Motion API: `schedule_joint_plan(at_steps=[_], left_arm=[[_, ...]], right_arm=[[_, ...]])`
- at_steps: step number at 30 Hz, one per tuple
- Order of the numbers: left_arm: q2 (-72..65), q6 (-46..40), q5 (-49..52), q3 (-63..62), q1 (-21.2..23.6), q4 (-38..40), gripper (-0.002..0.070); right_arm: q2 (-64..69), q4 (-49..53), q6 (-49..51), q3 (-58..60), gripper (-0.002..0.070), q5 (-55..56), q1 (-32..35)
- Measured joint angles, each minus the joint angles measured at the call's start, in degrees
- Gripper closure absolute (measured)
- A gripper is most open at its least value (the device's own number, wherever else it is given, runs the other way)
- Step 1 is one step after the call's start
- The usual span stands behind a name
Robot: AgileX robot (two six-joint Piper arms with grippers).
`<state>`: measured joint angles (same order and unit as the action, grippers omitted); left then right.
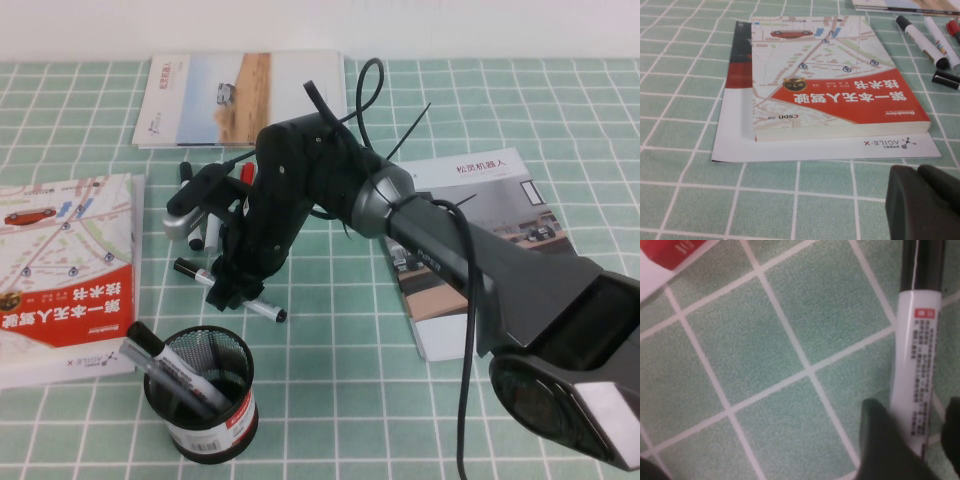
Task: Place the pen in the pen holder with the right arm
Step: Pick up the pen on the table
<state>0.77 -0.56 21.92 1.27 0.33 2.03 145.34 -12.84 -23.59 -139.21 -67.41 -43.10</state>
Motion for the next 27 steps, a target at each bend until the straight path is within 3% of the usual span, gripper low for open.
schedule_joint_plan(at_steps=[4,8,27], left_arm=[[0.0,0.0,0.0,0.0,0.0,0.0,0.0679],[0.0,0.0,0.0,0.0,0.0,0.0,0.0679],[0.0,0.0,0.0,0.0,0.0,0.0,0.0679]], right_arm=[[0.0,0.97,0.0,0.0,0.0454,0.2,-0.15],[0.0,2.04,1.43,0.0,0.0566,0.42,-0.29],[-6.45,10.27,11.08,0.2,0.0566,-3.57,-1.55]])
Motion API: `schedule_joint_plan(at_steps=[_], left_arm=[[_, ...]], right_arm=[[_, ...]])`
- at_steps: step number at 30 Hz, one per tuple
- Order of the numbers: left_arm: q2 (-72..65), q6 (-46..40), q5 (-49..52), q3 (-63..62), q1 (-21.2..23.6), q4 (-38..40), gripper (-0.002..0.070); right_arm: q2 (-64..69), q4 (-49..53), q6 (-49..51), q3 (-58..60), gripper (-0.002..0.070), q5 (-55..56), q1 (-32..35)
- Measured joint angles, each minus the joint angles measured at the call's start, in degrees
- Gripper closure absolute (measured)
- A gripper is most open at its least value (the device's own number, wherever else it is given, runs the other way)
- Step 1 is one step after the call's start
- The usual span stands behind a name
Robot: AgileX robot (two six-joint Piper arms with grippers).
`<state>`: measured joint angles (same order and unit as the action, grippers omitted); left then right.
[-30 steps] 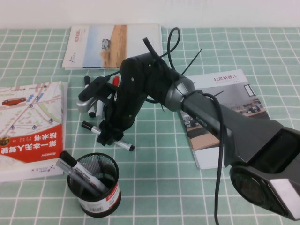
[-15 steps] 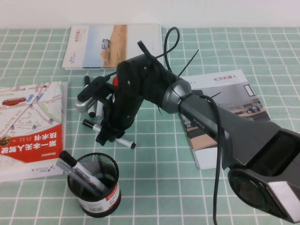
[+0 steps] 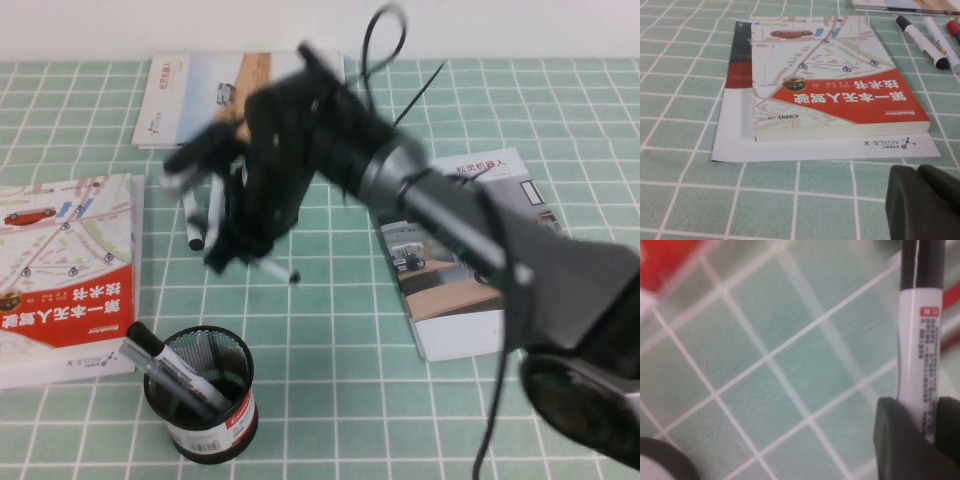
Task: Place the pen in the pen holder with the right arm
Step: Place the pen onto the pen holder
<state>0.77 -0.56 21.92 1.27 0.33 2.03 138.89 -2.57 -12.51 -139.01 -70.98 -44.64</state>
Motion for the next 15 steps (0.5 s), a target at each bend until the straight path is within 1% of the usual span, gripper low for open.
schedule_joint_plan(at_steps=[5,8,12,15], left_arm=[[0.0,0.0,0.0,0.0,0.0,0.0,0.0679],[0.0,0.0,0.0,0.0,0.0,0.0,0.0679],[0.0,0.0,0.0,0.0,0.0,0.0,0.0679],[0.0,0.0,0.0,0.0,0.0,0.0,0.0679]], right_arm=[[-8.0,3.84,3.76,0.0,0.0566,-0.08,-0.03],[-11.81,4.48,4.73,1.35,0.0566,-0.11,-0.03],[-18.46,4.37,5.39,8.45,0.0566,-0.3,-0.12],[-24.93,4.13,6.63,18.21,0.0566,1.36,-0.25]])
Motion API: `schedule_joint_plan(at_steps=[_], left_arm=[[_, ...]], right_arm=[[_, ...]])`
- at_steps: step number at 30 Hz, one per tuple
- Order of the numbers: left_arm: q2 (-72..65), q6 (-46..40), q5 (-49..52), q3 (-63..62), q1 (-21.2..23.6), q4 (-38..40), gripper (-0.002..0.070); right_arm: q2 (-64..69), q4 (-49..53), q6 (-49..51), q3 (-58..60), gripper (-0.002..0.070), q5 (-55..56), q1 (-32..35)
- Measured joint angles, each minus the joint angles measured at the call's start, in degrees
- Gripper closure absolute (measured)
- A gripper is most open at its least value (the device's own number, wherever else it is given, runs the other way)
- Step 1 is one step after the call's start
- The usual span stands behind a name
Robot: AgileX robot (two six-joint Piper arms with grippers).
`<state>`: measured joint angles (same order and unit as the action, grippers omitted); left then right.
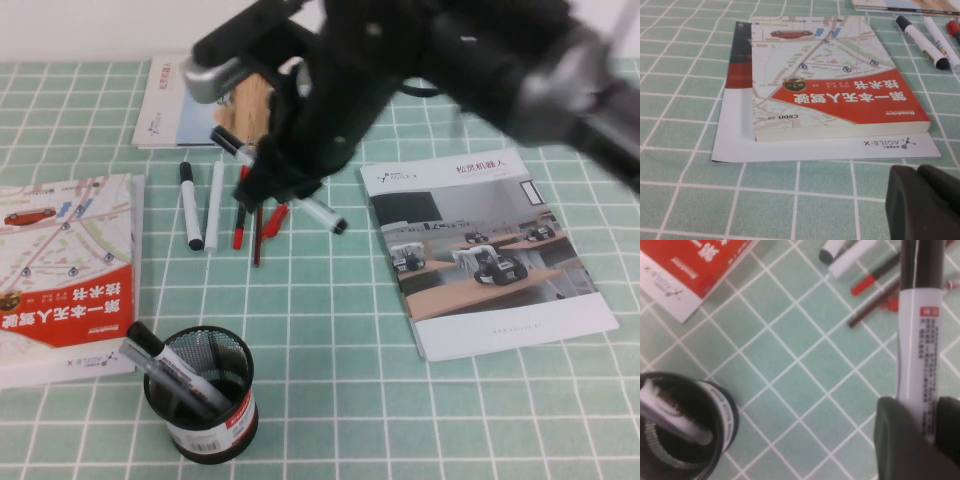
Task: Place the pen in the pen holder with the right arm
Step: Place the pen onto the pen holder
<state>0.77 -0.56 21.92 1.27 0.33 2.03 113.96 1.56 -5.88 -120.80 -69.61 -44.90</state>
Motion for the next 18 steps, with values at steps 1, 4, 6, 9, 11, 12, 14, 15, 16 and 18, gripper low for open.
schedule_joint_plan(at_steps=[1,4,6,9,11,12,14,15,16,18], left_arm=[[0.0,0.0,0.0,0.0,0.0,0.0,0.0679],[0.0,0.0,0.0,0.0,0.0,0.0,0.0679],[0.0,0.0,0.0,0.0,0.0,0.0,0.0679],[0.0,0.0,0.0,0.0,0.0,0.0,0.0679],[0.0,0.0,0.0,0.0,0.0,0.0,0.0679],[0.0,0.0,0.0,0.0,0.0,0.0,0.0679],[0.0,0.0,0.0,0.0,0.0,0.0,0.0679],[0.0,0.0,0.0,0.0,0.0,0.0,0.0679],[0.0,0.0,0.0,0.0,0.0,0.0,0.0679],[0.0,0.0,0.0,0.0,0.0,0.0,0.0679]], right_arm=[[-2.13,-0.3,0.46,3.29,0.0566,1.8,0.0],[-10.73,-1.56,1.1,16.49,0.0566,12.92,0.0],[-15.81,-2.45,1.38,26.78,0.0566,22.54,0.0],[-23.13,-5.39,1.38,42.18,0.0566,41.17,-0.3],[-26.56,-6.37,1.38,50.94,0.0566,54.61,-1.01],[-28.14,-6.61,1.48,55.48,0.0566,61.5,-1.7],[-30.23,-6.62,1.48,62.84,0.0566,73.73,-3.47],[-30.98,-6.06,1.48,66.32,0.0566,80.12,-4.64],[-31.42,-5.5,1.48,69.27,0.0566,84.71,-5.84],[-31.66,-3.61,1.48,73.55,0.0566,93.85,-8.06]])
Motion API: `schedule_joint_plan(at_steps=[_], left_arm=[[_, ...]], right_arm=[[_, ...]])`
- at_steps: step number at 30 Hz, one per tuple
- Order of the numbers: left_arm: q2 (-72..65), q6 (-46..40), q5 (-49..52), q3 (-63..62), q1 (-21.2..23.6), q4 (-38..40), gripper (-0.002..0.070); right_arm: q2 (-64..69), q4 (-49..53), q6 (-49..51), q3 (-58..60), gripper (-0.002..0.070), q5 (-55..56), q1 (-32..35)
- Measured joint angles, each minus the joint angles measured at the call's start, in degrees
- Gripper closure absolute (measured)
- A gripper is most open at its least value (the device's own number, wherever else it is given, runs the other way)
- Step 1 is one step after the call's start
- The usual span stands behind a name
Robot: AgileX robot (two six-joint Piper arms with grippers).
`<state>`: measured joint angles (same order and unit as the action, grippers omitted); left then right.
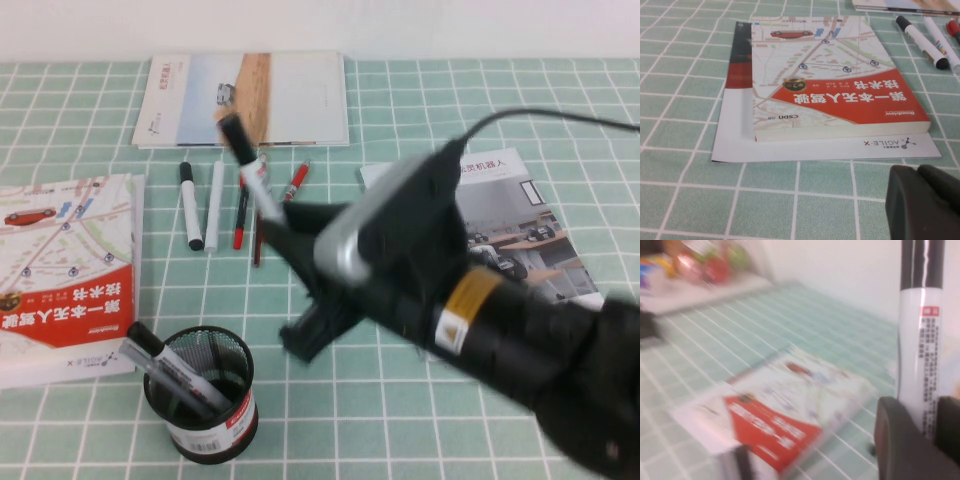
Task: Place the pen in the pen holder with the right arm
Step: Place the pen onto the pen holder
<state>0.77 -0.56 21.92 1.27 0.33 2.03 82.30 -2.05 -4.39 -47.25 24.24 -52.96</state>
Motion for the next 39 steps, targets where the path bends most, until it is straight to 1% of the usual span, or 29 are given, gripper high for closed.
schedule_joint_plan(at_steps=[2,5,12,19,26,35,37,39], left_arm=[[0.0,0.0,0.0,0.0,0.0,0.0,0.0679],[0.0,0.0,0.0,0.0,0.0,0.0,0.0679],[0.0,0.0,0.0,0.0,0.0,0.0,0.0679],[0.0,0.0,0.0,0.0,0.0,0.0,0.0679],[0.0,0.0,0.0,0.0,0.0,0.0,0.0679],[0.0,0.0,0.0,0.0,0.0,0.0,0.0679],[0.0,0.0,0.0,0.0,0.0,0.0,0.0679],[0.0,0.0,0.0,0.0,0.0,0.0,0.0679]], right_arm=[[0.13,1.49,0.0,2.16,0.0566,5.81,-1.6],[1.5,3.17,0.28,2.97,0.0566,10.88,-3.18],[9.44,9.62,5.01,2.97,0.0566,22.39,-4.02],[18.56,14.92,10.97,2.97,0.0566,28.33,-4.17],[22.25,16.01,13.71,0.09,0.0566,29.33,-4.17],[24.85,15.18,13.71,-1.16,0.0566,25.05,-4.17],[25.02,14.77,13.71,-1.16,0.0554,24.16,-4.17],[25.26,14.21,13.82,-1.16,0.0527,23.74,-4.17]])
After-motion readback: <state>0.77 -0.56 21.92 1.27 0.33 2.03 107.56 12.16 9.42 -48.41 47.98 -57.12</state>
